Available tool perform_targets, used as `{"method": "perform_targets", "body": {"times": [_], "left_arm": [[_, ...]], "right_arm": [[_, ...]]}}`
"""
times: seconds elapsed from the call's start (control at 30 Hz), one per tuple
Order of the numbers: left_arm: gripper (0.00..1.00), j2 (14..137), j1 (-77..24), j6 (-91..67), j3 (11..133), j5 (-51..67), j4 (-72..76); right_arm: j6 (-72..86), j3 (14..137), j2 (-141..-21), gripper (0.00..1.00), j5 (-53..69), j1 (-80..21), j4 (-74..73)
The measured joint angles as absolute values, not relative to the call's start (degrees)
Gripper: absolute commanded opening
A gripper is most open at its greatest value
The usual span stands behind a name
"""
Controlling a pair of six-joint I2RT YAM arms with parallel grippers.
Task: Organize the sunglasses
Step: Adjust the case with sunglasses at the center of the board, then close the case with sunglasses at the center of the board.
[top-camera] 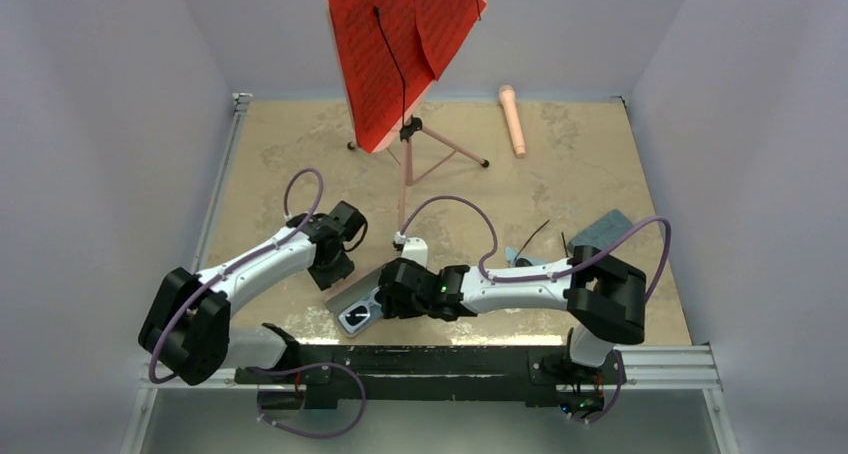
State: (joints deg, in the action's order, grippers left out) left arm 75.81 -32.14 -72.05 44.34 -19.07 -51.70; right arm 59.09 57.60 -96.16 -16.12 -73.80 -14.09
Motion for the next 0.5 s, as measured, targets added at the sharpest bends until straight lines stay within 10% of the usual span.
{"method": "perform_targets", "body": {"times": [0.5], "left_arm": [[0.43,67.6,-31.9,-67.9,38.3,-11.8,-46.7]], "right_arm": [[72.6,58.1,-101.4,0.47,-19.8,-72.8,-14.6]]}}
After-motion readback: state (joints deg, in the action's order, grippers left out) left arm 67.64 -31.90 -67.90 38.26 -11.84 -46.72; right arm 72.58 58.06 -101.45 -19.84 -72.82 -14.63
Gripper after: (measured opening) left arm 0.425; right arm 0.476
